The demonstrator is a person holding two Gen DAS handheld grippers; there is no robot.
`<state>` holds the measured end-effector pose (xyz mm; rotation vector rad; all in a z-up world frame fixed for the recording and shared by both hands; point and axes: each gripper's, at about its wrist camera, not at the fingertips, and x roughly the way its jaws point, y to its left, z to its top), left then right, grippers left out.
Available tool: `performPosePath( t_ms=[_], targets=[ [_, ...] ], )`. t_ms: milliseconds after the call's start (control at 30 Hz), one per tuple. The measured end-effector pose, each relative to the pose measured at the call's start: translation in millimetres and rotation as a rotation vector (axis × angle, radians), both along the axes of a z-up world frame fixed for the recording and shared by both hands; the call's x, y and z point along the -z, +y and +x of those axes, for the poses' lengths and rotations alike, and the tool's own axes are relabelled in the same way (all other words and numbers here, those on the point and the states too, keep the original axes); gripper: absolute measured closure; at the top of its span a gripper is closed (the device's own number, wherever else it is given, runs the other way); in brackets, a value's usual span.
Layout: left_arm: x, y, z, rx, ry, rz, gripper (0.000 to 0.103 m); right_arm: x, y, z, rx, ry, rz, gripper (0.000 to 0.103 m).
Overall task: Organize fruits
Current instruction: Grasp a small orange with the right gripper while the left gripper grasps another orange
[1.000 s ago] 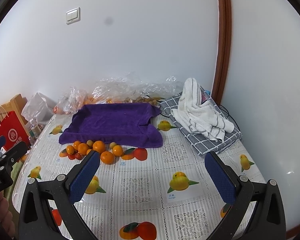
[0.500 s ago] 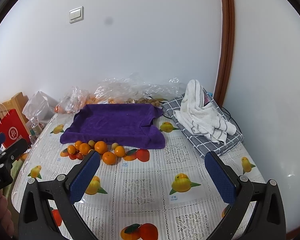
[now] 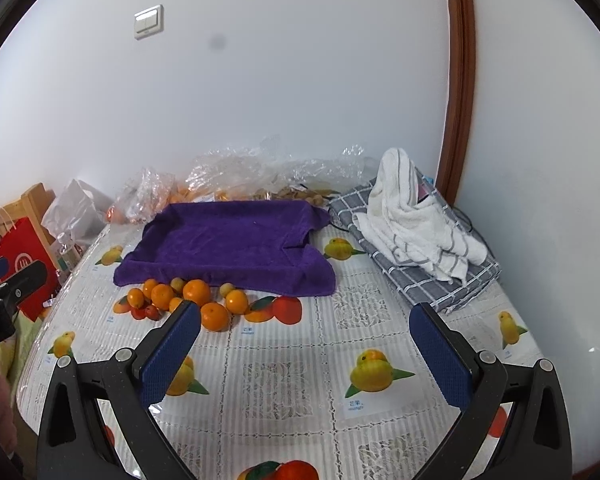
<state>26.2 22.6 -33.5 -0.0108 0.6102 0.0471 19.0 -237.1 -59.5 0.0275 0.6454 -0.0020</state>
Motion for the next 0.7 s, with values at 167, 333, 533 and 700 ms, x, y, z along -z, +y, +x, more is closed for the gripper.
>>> performPosePath(
  t_ms=[167, 333, 533, 700],
  targets=[
    [33.0, 15.8, 20.9, 0.035, 0.060, 0.011, 0.004, 30.9, 4.2, 30.1, -0.041, 0.058, 0.042, 0.002],
    [72.0, 35.6, 41.4, 0.011, 0.135, 0.019, 0.008, 67.4, 15.2, 62.7, -0.067, 0.143, 0.066, 0.020],
    [111.9, 58.7, 60.2, -0.020, 0.185, 0.016, 0.011, 103.9, 36.9, 103.0, -0.131, 0.186, 0.059, 0.053],
    [130.1, 69.1, 71.7, -0.017, 0.225, -0.031, 0.015, 117.0, 52.1, 135.1, -0.184, 0.225, 0.108, 0.057]
  ],
)
